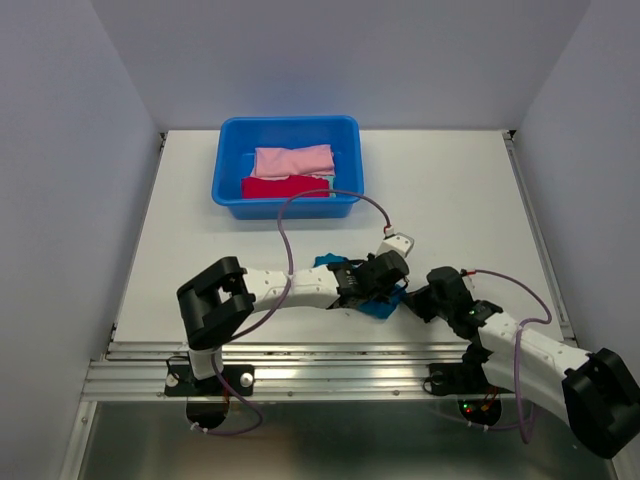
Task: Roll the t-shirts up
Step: Roll the T-shirt to the center of the board.
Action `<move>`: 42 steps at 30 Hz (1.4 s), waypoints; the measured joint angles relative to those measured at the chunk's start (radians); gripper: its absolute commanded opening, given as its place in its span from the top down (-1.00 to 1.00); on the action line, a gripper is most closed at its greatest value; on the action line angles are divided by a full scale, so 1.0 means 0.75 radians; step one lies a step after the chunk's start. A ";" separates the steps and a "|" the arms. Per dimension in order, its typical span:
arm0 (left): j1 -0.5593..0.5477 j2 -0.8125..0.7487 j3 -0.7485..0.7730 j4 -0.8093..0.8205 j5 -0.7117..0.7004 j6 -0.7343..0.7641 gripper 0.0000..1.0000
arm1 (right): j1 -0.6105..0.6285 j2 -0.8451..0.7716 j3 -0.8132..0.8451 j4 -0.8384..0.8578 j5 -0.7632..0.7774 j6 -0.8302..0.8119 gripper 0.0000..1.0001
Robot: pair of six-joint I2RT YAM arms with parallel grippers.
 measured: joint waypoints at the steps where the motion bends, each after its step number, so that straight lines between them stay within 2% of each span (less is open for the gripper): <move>1: 0.000 0.000 0.000 0.001 0.001 0.001 1.00 | 0.000 0.000 0.003 -0.006 0.002 -0.003 0.98; 10: 0.000 0.040 0.001 0.026 0.048 0.002 1.00 | 0.000 0.004 0.030 -0.051 0.018 -0.037 0.96; 11: 0.000 0.053 0.002 0.030 0.059 0.003 1.00 | 0.000 0.008 0.040 -0.066 0.020 -0.047 0.80; 12: 0.000 0.067 0.003 0.035 0.071 0.004 0.98 | 0.000 0.011 0.052 -0.081 0.024 -0.057 0.73; 13: 0.000 0.076 0.003 0.039 0.077 0.004 0.86 | 0.000 0.012 0.065 -0.099 0.033 -0.071 0.54; 14: 0.000 0.086 0.003 0.043 0.084 0.006 0.85 | 0.000 0.011 0.073 -0.108 0.035 -0.083 0.43; 16: 0.000 0.105 0.003 0.049 0.098 0.012 0.51 | 0.000 0.009 0.098 -0.141 0.052 -0.106 0.19; 18: 0.000 0.110 0.006 0.049 0.101 0.015 0.18 | 0.000 -0.016 0.131 -0.188 0.076 -0.136 0.12; 20: 0.001 0.112 0.016 0.047 0.101 0.021 -0.05 | 0.000 -0.044 0.143 -0.213 0.085 -0.152 0.13; 21: 0.004 0.112 0.029 0.042 0.102 0.020 -0.24 | 0.000 -0.063 0.148 -0.232 0.091 -0.159 0.13; 23: 0.008 0.112 0.055 0.031 0.105 0.032 -0.41 | 0.000 -0.104 0.149 -0.266 0.097 -0.179 0.13; 29: 0.024 0.068 0.158 -0.069 0.097 0.083 -0.49 | 0.000 -0.208 0.149 -0.396 0.097 -0.243 0.28; 32: 0.052 -0.004 0.198 -0.121 0.099 0.116 -0.46 | 0.000 -0.286 0.147 -0.454 0.098 -0.262 0.22; 34: 0.098 -0.080 0.205 -0.155 0.100 0.129 -0.45 | 0.000 -0.333 0.145 -0.459 0.096 -0.285 -0.02; 35: 0.123 -0.108 0.205 -0.164 0.105 0.132 -0.45 | 0.000 -0.339 0.145 -0.455 0.092 -0.289 -0.30; 38: 0.237 -0.214 0.204 -0.205 0.122 0.132 -0.45 | 0.000 -0.326 0.144 -0.411 0.060 -0.310 -0.68; 40: 0.314 -0.277 0.191 -0.215 0.129 0.132 -0.45 | 0.002 -0.300 0.139 -0.360 0.024 -0.328 -0.84; 41: 0.372 -0.325 0.167 -0.220 0.131 0.132 -0.45 | 0.004 -0.278 0.134 -0.331 0.009 -0.333 -0.98; 42: 0.409 -0.351 0.149 -0.222 0.135 0.131 -0.45 | 0.010 -0.254 0.130 -0.302 -0.012 -0.346 -1.00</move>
